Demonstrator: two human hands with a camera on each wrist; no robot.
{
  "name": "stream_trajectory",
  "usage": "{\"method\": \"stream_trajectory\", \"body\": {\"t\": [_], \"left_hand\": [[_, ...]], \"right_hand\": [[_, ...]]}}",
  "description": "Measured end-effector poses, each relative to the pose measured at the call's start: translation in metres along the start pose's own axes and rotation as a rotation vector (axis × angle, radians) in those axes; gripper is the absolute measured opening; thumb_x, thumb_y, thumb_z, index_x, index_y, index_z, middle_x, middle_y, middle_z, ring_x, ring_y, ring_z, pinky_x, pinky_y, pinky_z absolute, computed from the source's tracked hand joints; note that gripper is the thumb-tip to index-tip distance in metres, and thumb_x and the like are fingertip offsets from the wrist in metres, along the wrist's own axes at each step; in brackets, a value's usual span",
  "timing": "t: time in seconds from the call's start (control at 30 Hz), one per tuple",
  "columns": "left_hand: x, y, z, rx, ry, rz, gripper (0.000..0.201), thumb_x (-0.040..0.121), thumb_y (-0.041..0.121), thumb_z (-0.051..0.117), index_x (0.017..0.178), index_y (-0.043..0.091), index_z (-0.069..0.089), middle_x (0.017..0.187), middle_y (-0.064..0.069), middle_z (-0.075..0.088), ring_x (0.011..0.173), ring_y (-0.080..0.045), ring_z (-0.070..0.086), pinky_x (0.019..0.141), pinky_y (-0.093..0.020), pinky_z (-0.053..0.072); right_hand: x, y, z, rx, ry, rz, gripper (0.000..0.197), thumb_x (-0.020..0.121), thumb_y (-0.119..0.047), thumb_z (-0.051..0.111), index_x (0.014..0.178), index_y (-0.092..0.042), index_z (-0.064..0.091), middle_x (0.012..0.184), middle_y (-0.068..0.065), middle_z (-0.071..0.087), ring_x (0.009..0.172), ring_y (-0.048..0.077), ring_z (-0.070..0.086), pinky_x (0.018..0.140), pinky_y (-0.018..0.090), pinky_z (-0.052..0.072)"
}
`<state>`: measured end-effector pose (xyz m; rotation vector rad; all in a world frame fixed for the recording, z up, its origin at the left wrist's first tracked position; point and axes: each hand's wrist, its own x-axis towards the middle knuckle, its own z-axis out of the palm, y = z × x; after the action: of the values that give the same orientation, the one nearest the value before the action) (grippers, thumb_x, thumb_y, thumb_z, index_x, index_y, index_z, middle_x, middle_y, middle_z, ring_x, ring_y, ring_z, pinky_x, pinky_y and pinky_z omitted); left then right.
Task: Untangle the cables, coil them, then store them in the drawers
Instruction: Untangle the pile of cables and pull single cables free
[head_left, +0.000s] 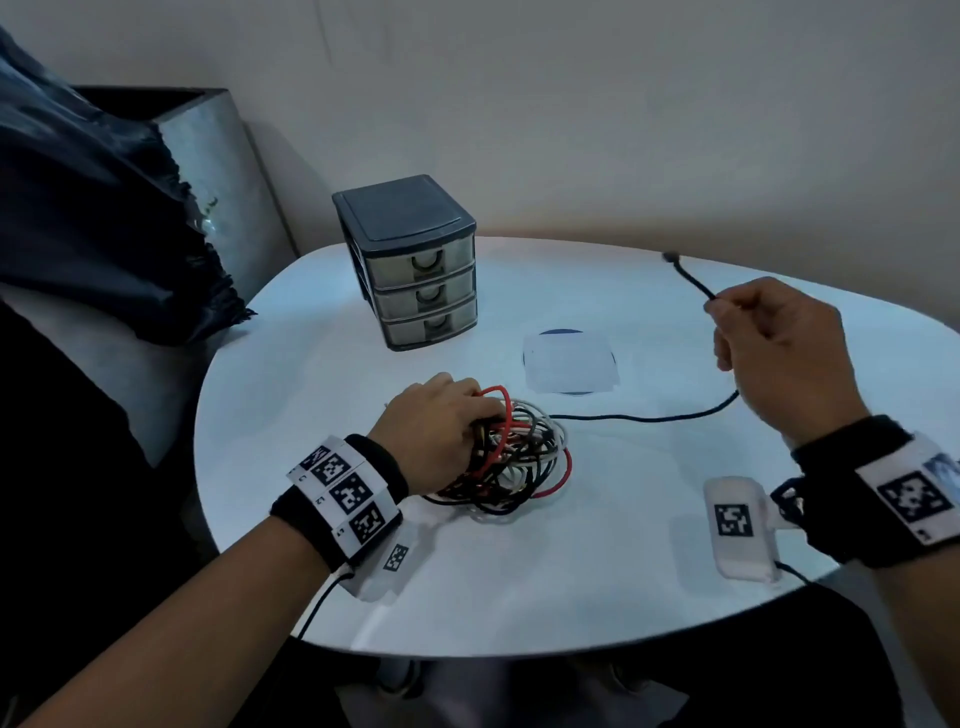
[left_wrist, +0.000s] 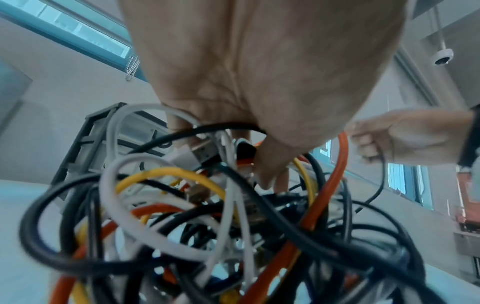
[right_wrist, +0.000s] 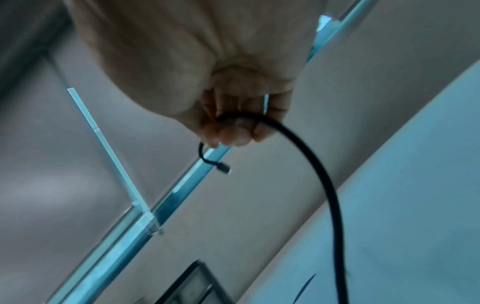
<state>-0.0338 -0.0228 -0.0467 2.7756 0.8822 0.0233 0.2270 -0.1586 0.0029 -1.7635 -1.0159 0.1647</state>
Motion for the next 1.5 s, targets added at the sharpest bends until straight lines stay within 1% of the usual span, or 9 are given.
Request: {"method": "stream_trajectory", "body": {"t": [0.13,0.23,0.47,0.63,0.8,1.0,1.17,1.3,1.5], "left_hand": [[-0.015,-0.004,0.006,-0.16,0.049,0.037,0.048,0.082,0.036,0.05,0.128,0.04,0.06,0.117,0.012,0.062,0.108,-0.016,0.051,0.092,-0.037,0.041],[-0.032,-0.015,0.006,-0.294,0.096,0.059,0.049,0.076,0.052,0.058,0.124,0.043,0.063,0.122,0.018,0.061,0.114,-0.009,0.053,0.1,-0.035,0.042],[-0.035,-0.034,-0.002,-0.726,0.295,-0.418,0.064,0.072,0.072,0.063,0.115,0.028,0.05,0.125,0.011,0.058,0.114,-0.006,0.056,0.092,-0.03,0.045],[-0.028,-0.028,-0.01,-0.951,-0.314,-0.729,0.088,0.067,0.095,0.041,0.108,0.023,0.071,0.102,-0.008,0.074,0.087,-0.027,0.073,0.082,-0.036,0.053],[-0.034,-0.023,0.008,-1.119,-0.37,-0.596,0.056,0.07,0.045,0.08,0.114,0.012,0.068,0.1,-0.017,0.075,0.091,-0.04,0.072,0.088,-0.054,0.057],[-0.035,-0.024,0.017,-1.33,0.098,-0.454,0.053,0.07,-0.022,0.07,0.109,0.013,0.067,0.1,-0.01,0.07,0.076,-0.019,0.069,0.065,-0.034,0.06],[-0.028,-0.032,0.009,-1.083,0.352,-0.146,0.06,0.068,-0.026,0.072,0.11,0.016,0.066,0.106,0.001,0.07,0.094,-0.012,0.067,0.086,-0.027,0.056],[-0.03,-0.03,0.011,-0.944,0.353,-0.038,0.058,0.073,-0.018,0.074,0.119,0.016,0.065,0.119,-0.003,0.069,0.111,-0.02,0.066,0.098,-0.038,0.053],[-0.041,-0.032,0.014,-0.696,0.199,-0.341,0.089,0.066,0.017,0.088,0.141,0.023,0.04,0.135,0.0,0.047,0.12,-0.013,0.051,0.105,-0.031,0.044]], "right_hand": [[0.006,0.036,-0.001,-0.144,-0.131,0.263,0.008,0.092,-0.019,0.065,0.094,-0.011,0.066,0.076,0.004,0.072,0.063,0.016,0.067,0.079,0.042,0.056],[-0.007,0.049,0.007,-0.361,-0.229,0.357,0.049,0.089,-0.034,0.07,0.131,-0.021,0.048,0.112,0.001,0.061,0.1,0.024,0.063,0.095,0.044,0.049],[-0.041,0.041,0.063,-0.571,-0.493,-0.011,0.04,0.094,-0.038,0.059,0.132,-0.027,0.057,0.145,0.002,0.046,0.134,0.022,0.039,0.11,0.035,0.031],[-0.056,0.034,0.089,-0.821,-0.604,-0.148,0.039,0.099,-0.041,0.044,0.136,-0.034,0.054,0.153,0.001,0.039,0.142,0.022,0.031,0.11,0.037,0.031],[-0.058,0.039,0.082,-0.833,-0.613,-0.111,0.043,0.095,-0.05,0.047,0.131,-0.029,0.06,0.151,0.0,0.042,0.141,0.022,0.033,0.111,0.038,0.031],[-0.045,0.028,0.073,-0.685,-0.597,-0.082,0.048,0.097,-0.045,0.053,0.142,-0.029,0.046,0.158,0.0,0.031,0.146,0.02,0.025,0.116,0.038,0.022],[-0.038,0.016,0.073,-0.391,-0.666,-0.029,0.053,0.099,-0.029,0.055,0.148,-0.029,0.035,0.15,-0.009,0.043,0.121,0.022,0.055,0.109,0.033,0.032],[-0.04,0.012,0.076,-0.217,-0.679,-0.055,0.014,0.097,-0.021,0.059,0.104,-0.031,0.066,0.098,-0.015,0.07,0.092,-0.006,0.061,0.084,0.019,0.041],[-0.045,0.002,0.061,0.004,-0.587,-0.024,0.014,0.089,-0.019,0.071,0.078,-0.026,0.074,0.067,-0.003,0.067,0.059,0.019,0.053,0.06,0.026,0.043]]}}
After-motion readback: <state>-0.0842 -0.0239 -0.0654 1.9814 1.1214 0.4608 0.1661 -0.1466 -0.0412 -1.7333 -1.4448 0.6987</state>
